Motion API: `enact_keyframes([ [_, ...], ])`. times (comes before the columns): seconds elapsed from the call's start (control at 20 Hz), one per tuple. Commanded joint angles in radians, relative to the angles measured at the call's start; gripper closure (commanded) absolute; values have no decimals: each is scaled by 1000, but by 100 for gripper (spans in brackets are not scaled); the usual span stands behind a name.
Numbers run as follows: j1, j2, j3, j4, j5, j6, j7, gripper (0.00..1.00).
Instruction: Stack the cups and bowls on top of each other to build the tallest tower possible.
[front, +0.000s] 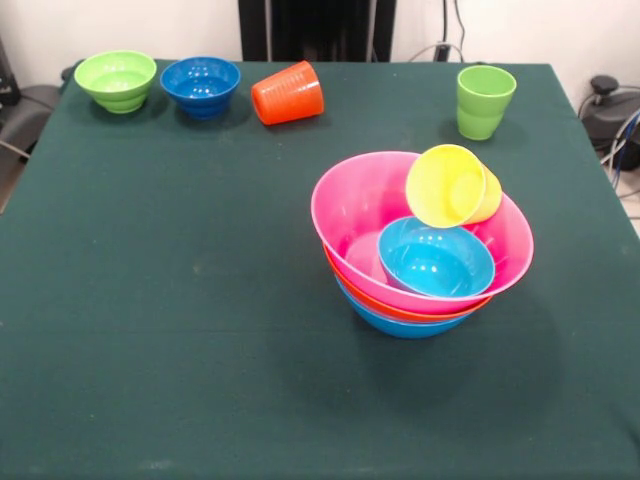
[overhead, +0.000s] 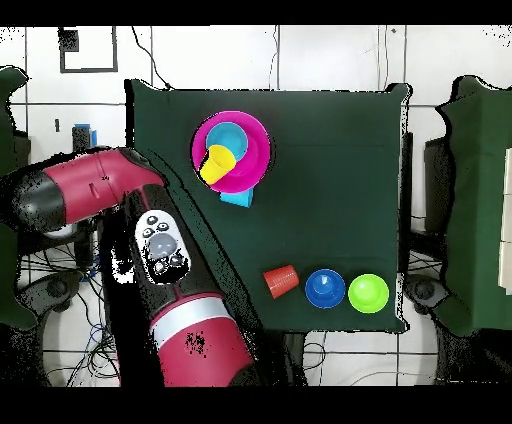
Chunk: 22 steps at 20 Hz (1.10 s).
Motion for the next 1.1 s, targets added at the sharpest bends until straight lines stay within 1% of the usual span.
enact_keyframes([
  [0.05, 11, 41, -48, -31, 31, 81, 139, 0],
  [0.15, -4, 30, -38, 15, 54, 42, 131, 0],
  [0.25, -38, 12, -19, 96, 71, -29, 100, 0],
  [0.3, -62, 4, -5, 140, 77, -70, 76, 0],
  [0.45, -169, -12, 74, 281, 106, -201, -3, 0],
  [0.5, -201, -15, 96, 315, 109, -223, -25, 0],
  [0.65, -275, -29, 142, 382, 95, -252, -73, 0],
  [0.9, -390, -30, 227, 474, 52, -306, -106, 0],
  [1.1, -491, -31, 296, 528, 22, -304, -148, 0],
])
